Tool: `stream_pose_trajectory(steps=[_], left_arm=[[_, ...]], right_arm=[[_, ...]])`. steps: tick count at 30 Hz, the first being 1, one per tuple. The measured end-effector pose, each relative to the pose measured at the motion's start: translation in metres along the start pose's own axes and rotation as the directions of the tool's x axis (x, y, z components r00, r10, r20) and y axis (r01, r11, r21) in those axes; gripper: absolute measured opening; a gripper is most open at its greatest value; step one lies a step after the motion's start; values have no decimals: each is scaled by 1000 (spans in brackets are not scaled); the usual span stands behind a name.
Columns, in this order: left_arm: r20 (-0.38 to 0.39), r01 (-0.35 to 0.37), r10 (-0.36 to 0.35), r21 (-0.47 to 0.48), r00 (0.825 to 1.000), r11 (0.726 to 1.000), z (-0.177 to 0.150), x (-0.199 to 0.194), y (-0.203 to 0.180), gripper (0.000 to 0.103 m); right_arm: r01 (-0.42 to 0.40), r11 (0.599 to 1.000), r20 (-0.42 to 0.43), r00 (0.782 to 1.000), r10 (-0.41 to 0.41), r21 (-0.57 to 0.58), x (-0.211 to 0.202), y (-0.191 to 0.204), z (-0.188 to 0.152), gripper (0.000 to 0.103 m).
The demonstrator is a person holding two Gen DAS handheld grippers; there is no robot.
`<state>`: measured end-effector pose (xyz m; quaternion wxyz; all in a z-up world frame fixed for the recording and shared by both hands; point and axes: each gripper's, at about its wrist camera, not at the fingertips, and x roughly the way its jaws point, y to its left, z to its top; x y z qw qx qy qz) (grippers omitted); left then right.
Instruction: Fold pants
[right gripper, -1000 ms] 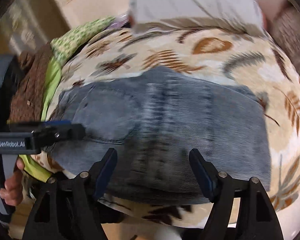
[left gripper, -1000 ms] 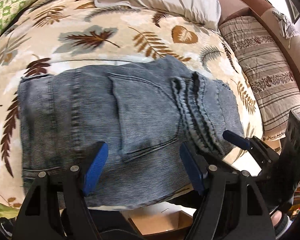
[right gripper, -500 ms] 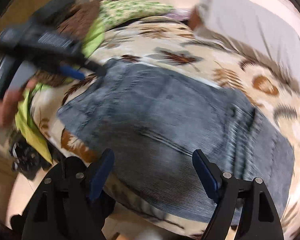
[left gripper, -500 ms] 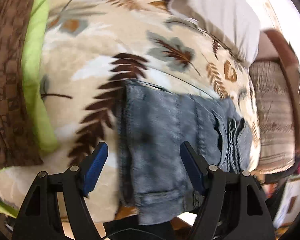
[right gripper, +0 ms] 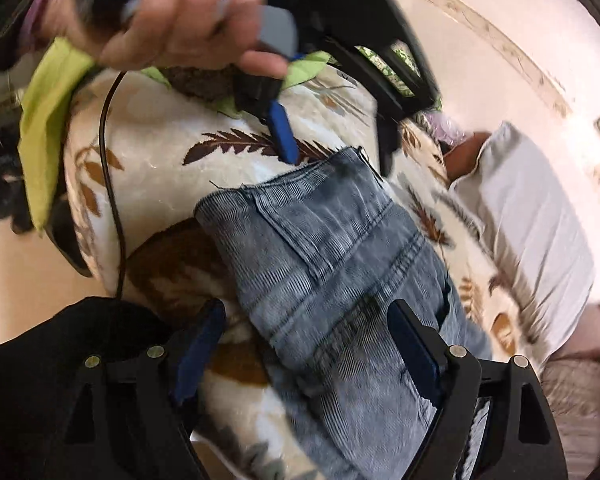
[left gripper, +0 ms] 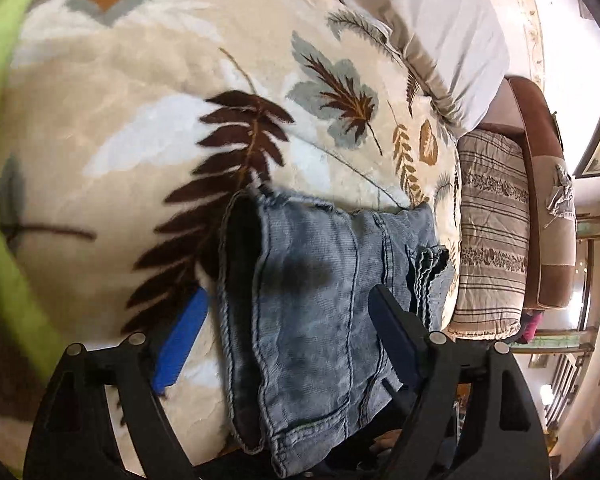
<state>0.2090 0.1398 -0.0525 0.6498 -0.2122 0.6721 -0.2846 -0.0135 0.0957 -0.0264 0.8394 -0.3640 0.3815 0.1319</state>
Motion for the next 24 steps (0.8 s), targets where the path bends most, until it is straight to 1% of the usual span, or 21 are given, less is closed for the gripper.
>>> stream_pose_trajectory(steps=[4,6,7,11,12,13,14,15,16,17,18,19,20,22,23,24], left_arm=[[-24,8,-7,25,1000,1000,13,8,-9,88],[-35,14,-12,43,999,999,18,14,-14,96],[-37,18,-16,56,999,998,19,16,-17,102],[-37,25,-20,140,999,990,19,27,-32,103],[-34,36,-31,156,999,987,18,27,-34,102],[-31,47,-42,164,999,985,17,28,-34,93],[-36,54,-48,172,998,984,15,28,-35,79],[-38,43,-37,179,999,983,14,28,-35,72],[-33,22,-17,184,999,983,13,27,-35,57],[-34,14,-8,185,999,983,12,26,-34,39],[-32,4,2,180,999,984,12,23,-33,31],[-30,5,0,170,1000,985,11,19,-30,27],[-28,24,-20,156,999,987,10,15,-29,21],[-15,37,-35,158,999,987,7,9,-35,16],[0,26,-26,173,1000,985,4,5,-41,12],[9,14,-15,192,1000,981,1,3,-49,11]], right_arm=[[66,997,0,998,-66,-43,11,8,5,84],[92,995,15,996,-91,-48,13,8,8,84],[102,994,21,995,-101,-49,14,6,9,82],[103,994,33,994,-101,-47,16,-1,13,81],[90,995,34,996,-88,-45,17,-3,13,76],[75,996,34,997,-74,-46,17,-4,13,70],[70,996,38,997,-69,-49,16,-3,13,68],[64,996,42,997,-61,-57,16,-3,13,63],[48,997,42,998,-46,-57,16,-4,12,55],[38,998,41,999,-36,-53,16,-5,12,53],[28,999,41,999,-26,-44,16,-6,13,51],[12,999,45,999,-10,-32,14,-9,13,47],[0,1000,49,999,1,-22,13,-11,13,44],[-25,999,63,998,24,19,4,-18,13,32],[-36,999,70,997,33,40,1,-22,13,31],[-54,995,81,996,47,80,-6,-29,12,30]])
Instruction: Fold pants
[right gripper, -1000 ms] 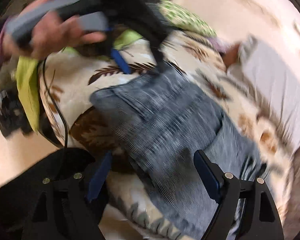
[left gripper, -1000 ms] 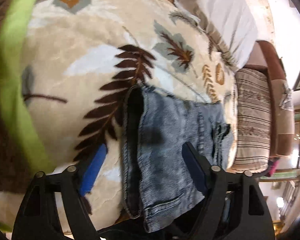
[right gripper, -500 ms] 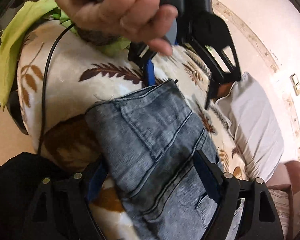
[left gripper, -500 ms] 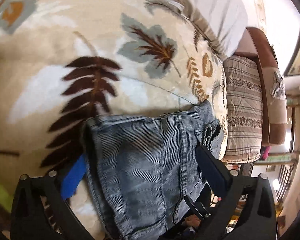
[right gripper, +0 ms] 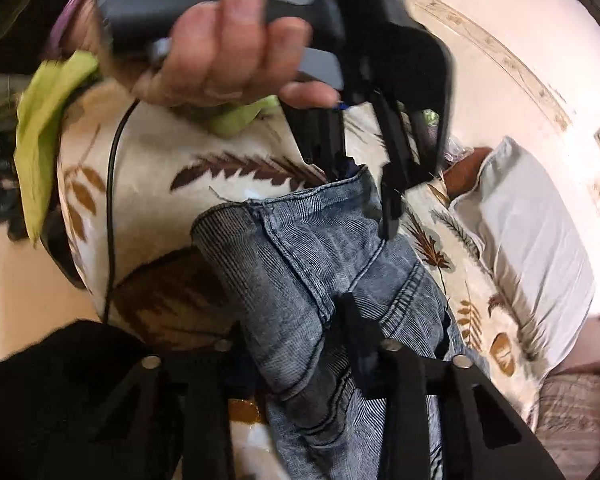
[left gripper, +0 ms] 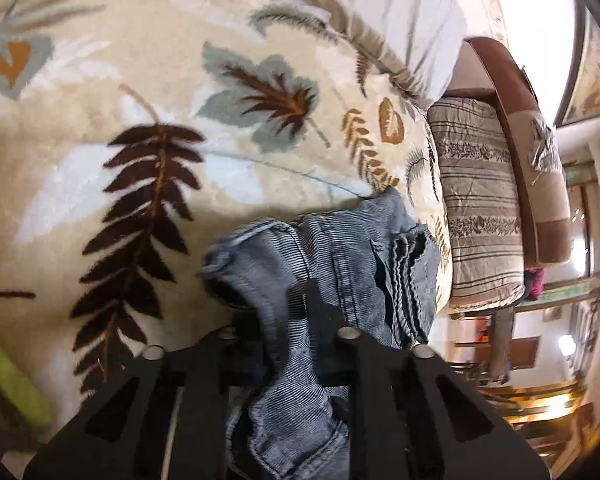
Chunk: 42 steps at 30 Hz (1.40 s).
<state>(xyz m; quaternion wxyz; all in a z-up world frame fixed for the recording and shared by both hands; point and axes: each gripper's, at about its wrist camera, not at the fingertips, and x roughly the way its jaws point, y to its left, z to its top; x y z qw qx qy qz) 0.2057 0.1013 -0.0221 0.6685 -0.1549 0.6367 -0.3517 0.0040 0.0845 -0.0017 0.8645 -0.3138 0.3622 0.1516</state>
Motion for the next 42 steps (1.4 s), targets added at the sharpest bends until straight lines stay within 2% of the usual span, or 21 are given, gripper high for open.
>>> stream_pose_trajectory(steps=[6,12,18,23,29,35,42], left_arm=[[24,-5,4,61,1000,998,-3,-11,-43,10],[46,-3,-2,108,999,994,-2,-13,-92,9],[48,9,-15,126,999,992,3,0,-137,6],[21,10,-13,133,1000,991,9,26,-175,6],[-22,0,4,147,1000,989,9,59,-211,5],[-62,-26,38,180,997,983,6,94,-245,5],[-110,-77,104,221,988,972,3,146,-278,5]], right_arm=[[-46,985,57,998,37,164,-30,-43,-5,23],[-69,946,106,994,37,317,-61,-91,-26,22],[-67,910,135,991,12,410,-87,-122,-52,21],[-86,858,151,988,9,506,-102,-147,-80,20],[-146,752,176,984,41,643,-106,-178,-123,19],[-214,607,220,973,65,766,-108,-205,-170,19],[-268,439,263,962,74,857,-107,-225,-223,17]])
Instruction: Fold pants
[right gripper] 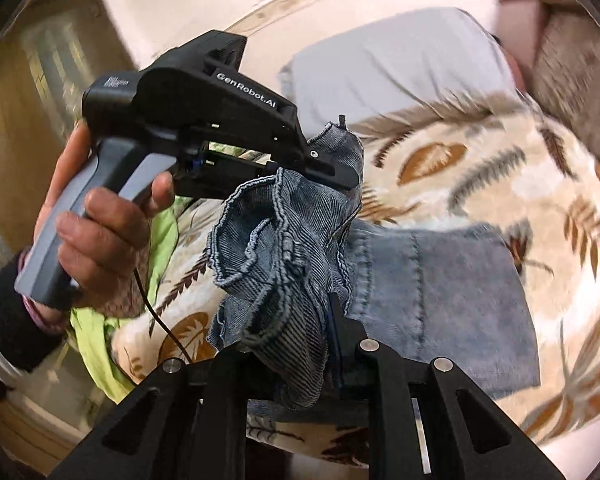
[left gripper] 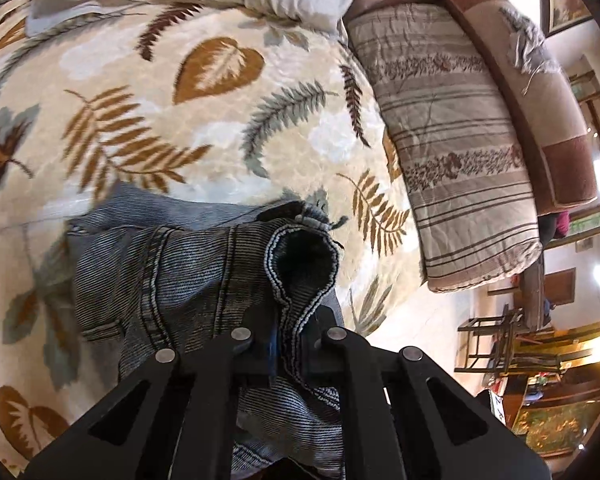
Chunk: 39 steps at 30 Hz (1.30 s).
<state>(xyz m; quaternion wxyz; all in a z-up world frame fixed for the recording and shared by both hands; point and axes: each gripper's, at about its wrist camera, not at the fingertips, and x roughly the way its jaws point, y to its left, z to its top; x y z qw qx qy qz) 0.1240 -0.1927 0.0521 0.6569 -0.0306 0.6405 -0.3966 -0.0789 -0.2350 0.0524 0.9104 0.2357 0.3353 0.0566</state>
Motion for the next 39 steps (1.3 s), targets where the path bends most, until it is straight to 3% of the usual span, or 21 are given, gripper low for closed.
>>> stream_pose_trajectory(steps=[14,21,26,29,32,35,36,37,39], left_arm=[[-76,-153,156,40,985,987,16,90,-43,6],[-114,-236,240,47,964,971,17,131,-49,11],[-100,-276,279,39,955,960,17,142,-54,25],[-92,-260,261,21,961,965,16,138,-58,40],[-106,-247,249,35,963,968,15,126,-65,41],[-92,-180,182,32,979,983,13,97,-68,41],[-70,-149,150,29,986,988,13,79,-67,41],[-52,-129,130,25,990,991,13,69,-66,45],[8,-94,94,10,996,995,13,37,-56,62]], right_arm=[[-61,952,39,998,51,299,-13,-93,-20,15],[-105,858,36,994,101,503,-6,-144,-46,15],[-115,792,28,992,123,599,0,-166,-54,21],[-118,781,23,991,132,614,0,-168,-55,21],[-114,787,14,991,132,607,-3,-168,-52,24],[-96,798,17,994,107,594,-16,-170,-47,31],[-83,803,26,996,84,591,-26,-172,-45,38],[-75,806,36,997,66,587,-32,-174,-42,43],[-62,815,66,997,29,577,-44,-180,-31,46]])
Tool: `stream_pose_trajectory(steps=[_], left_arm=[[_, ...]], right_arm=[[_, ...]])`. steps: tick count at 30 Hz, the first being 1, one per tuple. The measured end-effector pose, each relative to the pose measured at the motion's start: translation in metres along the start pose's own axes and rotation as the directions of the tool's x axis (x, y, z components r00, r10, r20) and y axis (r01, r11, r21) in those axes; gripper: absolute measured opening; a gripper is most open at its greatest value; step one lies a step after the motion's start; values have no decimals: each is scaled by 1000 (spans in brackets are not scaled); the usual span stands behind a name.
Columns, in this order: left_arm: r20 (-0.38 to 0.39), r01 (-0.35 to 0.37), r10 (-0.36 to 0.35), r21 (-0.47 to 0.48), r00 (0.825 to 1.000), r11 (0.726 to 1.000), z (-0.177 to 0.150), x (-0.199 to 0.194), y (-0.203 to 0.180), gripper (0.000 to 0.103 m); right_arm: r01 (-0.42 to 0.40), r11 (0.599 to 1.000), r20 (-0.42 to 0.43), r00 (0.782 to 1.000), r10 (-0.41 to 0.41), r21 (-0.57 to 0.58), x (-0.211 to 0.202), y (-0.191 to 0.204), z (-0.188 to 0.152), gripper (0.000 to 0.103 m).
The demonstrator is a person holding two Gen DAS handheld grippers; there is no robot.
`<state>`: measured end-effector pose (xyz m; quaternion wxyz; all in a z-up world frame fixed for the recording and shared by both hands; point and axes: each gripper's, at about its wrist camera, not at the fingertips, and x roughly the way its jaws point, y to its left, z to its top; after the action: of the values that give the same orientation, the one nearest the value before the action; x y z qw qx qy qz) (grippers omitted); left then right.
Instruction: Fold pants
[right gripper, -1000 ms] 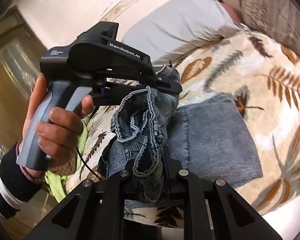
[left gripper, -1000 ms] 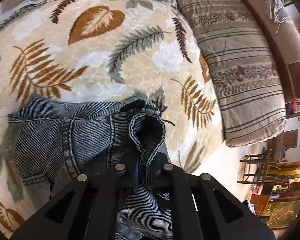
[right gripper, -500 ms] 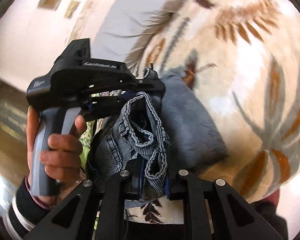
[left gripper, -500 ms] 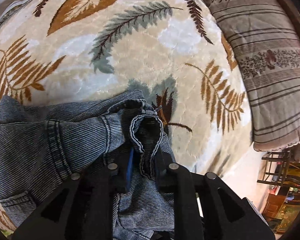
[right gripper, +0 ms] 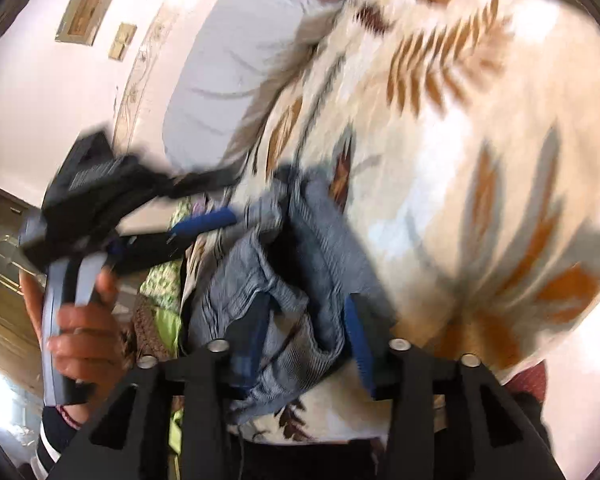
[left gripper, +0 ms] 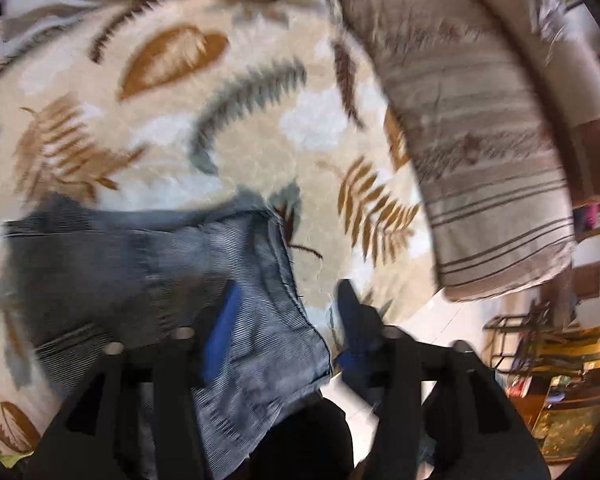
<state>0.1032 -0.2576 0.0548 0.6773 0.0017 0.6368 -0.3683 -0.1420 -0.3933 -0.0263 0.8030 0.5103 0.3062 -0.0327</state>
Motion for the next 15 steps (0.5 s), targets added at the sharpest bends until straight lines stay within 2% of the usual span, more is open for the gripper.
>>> stream_pose_trajectory(steps=[1,3,4,6,11,14,15], left_arm=[[35,-2,3,-16,999,1000,-5,-15,12,72],[91,-19,24,-47,996,999,-15,-36,38,73],[105,-36,43,-70,993,997,-21,-42,54,73],[109,-45,60,-134,992,990,-33,-45,83,73],[91,82,-56,-301,994,950,-64,-30,139,73],[111,103,-72,-305,991,947,-70,-24,143,73],[112,101,-70,-298,991,949,-69,-21,141,73]], right_arm=[[1,1000,11,1000,-1,-4,-3,1,6,46],[-2,1000,23,1000,2,-22,-2,9,23,50],[-4,999,17,1000,5,-39,1,13,30,58],[6,996,-7,1000,-7,-93,16,26,45,63],[38,980,-99,993,-58,-197,69,49,63,63],[86,960,-111,987,-119,-265,89,57,63,62],[108,950,-119,982,-148,-294,99,60,62,59]])
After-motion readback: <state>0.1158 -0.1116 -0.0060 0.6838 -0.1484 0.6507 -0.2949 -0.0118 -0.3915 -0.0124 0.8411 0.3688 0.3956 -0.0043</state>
